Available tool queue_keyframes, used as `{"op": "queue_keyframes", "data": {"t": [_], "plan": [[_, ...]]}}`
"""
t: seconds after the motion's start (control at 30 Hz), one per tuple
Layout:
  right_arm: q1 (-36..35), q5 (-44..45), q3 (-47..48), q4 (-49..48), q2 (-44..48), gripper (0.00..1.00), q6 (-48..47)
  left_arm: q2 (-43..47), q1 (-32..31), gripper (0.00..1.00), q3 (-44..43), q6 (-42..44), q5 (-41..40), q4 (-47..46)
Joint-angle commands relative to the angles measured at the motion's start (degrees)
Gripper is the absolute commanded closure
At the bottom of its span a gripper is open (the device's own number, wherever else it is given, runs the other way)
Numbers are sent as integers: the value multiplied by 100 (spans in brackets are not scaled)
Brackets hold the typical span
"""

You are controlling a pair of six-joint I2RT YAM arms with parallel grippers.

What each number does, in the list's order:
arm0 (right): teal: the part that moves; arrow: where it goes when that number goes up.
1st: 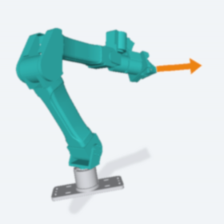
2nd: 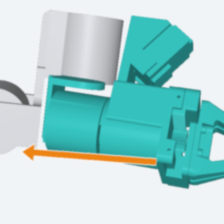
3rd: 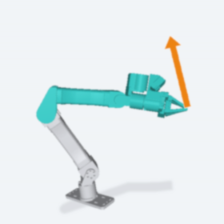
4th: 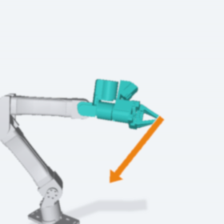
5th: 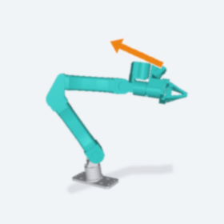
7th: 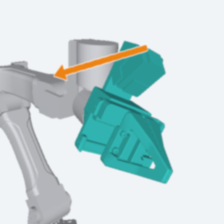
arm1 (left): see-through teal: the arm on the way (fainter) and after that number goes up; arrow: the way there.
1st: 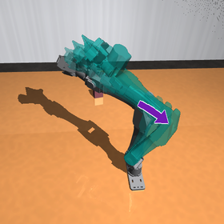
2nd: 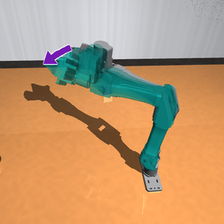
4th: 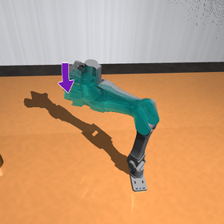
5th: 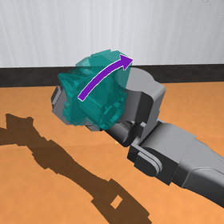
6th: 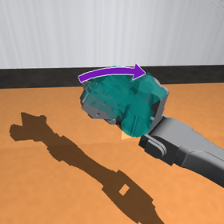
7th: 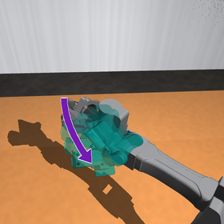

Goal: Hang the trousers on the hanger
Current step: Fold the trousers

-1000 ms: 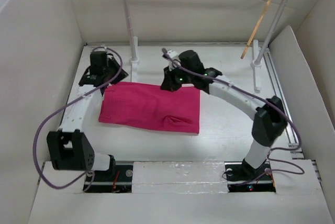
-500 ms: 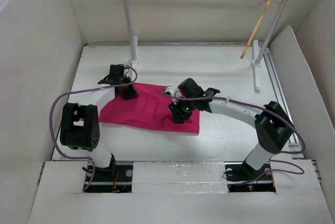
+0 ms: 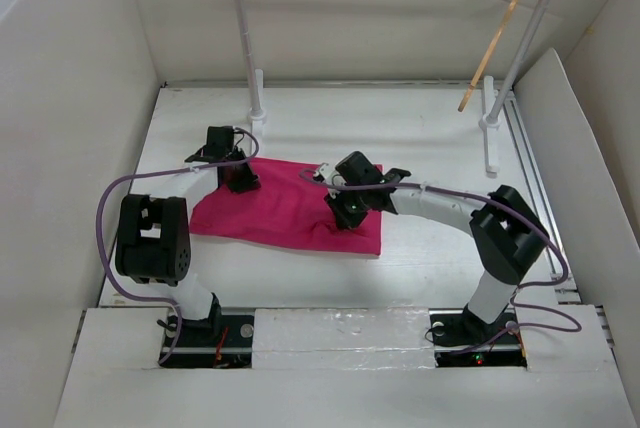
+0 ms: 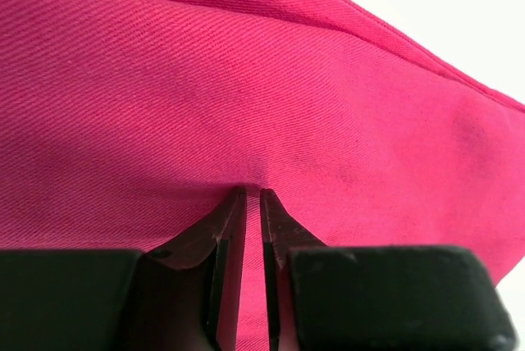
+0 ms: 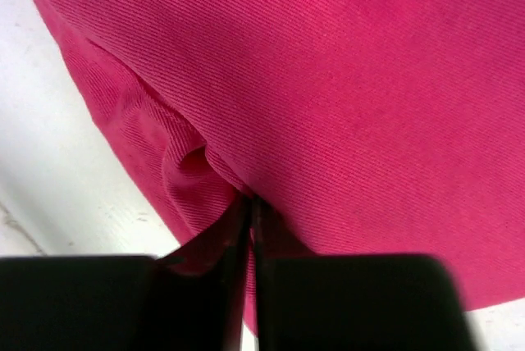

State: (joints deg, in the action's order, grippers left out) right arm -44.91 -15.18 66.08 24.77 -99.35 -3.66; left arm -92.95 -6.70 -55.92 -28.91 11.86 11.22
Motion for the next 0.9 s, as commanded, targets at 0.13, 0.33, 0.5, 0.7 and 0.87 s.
{"op": "queue_keyframes", "data": {"t": [0.13, 0.33, 0.5, 0.7, 0.87], "plan": [[-440, 323, 203, -141, 170, 100, -257, -267, -7, 92, -138, -53, -464, -129], [-922, 235, -130, 589, 460, 100, -592, -461, -7, 94, -367, -247, -552, -112], [-1073, 402, -482, 616, 531, 100, -513, -637, 46, 94, -604, -221, -1010, 134], [-1301, 384, -754, 450, 409, 100, -355, -742, 309, 95, -753, -194, -1361, 257], [-1354, 507, -879, 133, 205, 95, -170, -576, 371, 95, -771, -186, -1353, 328]]}}
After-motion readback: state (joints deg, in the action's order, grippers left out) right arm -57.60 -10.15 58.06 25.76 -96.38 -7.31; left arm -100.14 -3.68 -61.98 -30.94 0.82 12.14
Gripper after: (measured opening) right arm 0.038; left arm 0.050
